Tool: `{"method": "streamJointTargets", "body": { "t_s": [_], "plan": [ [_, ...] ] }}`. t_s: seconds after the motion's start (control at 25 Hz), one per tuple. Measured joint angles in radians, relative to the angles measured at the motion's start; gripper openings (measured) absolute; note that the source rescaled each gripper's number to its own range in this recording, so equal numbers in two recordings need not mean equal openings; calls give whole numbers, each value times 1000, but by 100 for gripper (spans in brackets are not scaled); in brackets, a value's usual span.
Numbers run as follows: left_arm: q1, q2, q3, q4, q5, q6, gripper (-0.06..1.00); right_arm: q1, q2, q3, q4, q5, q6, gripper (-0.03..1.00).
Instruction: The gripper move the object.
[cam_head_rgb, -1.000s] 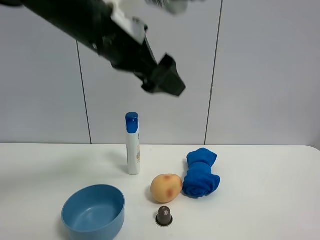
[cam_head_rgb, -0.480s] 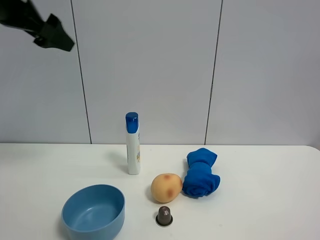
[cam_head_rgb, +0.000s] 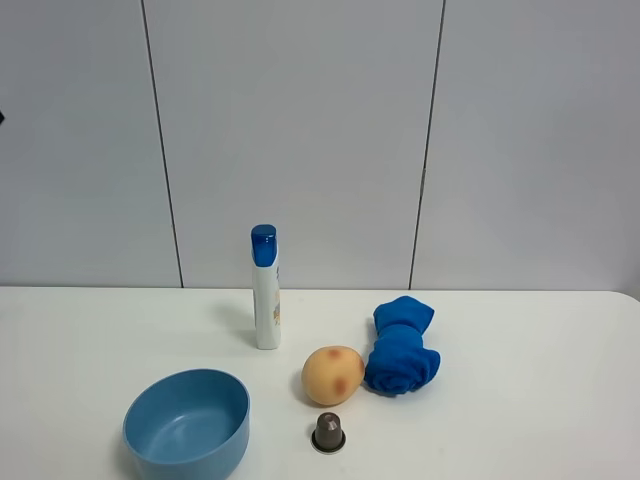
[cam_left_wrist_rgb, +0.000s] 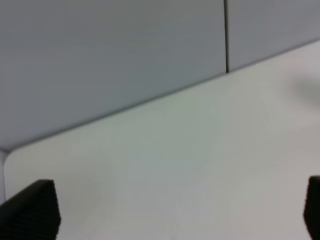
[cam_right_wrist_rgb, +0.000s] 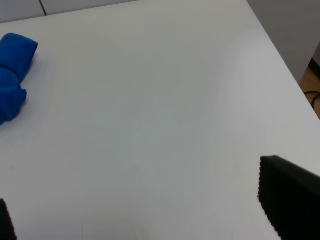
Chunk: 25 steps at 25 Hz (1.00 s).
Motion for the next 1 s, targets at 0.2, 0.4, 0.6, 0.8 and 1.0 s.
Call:
{"method": "streamJointTargets", "body": {
  "t_s": [0.2,0.4,0.6,0.8,1.0],
  "plan": [
    [90,-179,89,-16,113,-37,100,0,0,0,0,0,0,100],
    [136,-430,237,-52,202,-86,100,0,0,0,0,0,0,100],
    [137,-667,357,-64,295,-255,100,0,0,0,0,0,0,100],
    [137,-896,493,-13,285,-304,100,0,0,0,0,0,0,100],
    [137,-1078,576,7,266,-319,100,0,0,0,0,0,0,100]
  ]
}}
